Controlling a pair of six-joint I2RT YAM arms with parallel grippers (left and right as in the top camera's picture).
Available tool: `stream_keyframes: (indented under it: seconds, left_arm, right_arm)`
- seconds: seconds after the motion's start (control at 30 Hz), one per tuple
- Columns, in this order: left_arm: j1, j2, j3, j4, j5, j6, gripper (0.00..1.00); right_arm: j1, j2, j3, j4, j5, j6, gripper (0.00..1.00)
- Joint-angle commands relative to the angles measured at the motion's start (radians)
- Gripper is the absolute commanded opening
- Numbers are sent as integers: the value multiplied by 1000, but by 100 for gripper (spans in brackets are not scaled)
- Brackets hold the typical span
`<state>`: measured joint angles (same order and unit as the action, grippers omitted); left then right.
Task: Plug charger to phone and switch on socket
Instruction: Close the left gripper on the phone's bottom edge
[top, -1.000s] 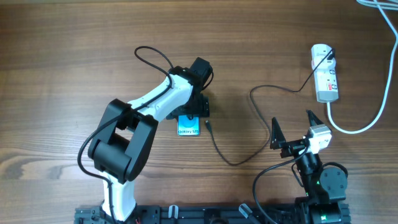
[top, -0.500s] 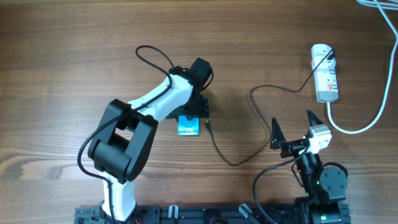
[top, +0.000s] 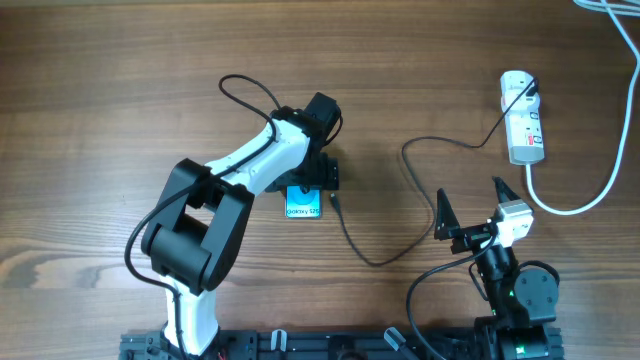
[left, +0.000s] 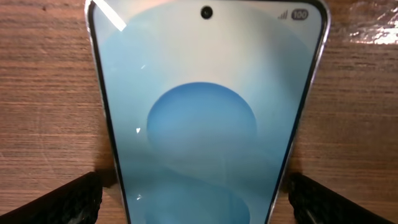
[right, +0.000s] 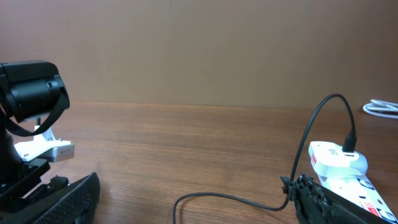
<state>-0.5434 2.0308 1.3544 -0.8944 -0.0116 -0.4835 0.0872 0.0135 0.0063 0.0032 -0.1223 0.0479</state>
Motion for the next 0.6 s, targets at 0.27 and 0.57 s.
stream_keyframes:
  seconds: [0.27,0.57]
  left_arm:
    - [-5,14,-16,2,22,5,98]
    - [-2,14,-16,10,18,5,90]
  right_arm:
    - [5,-11,-1,3,18,6,100]
    - [5,-11,-1,3,18,6,100]
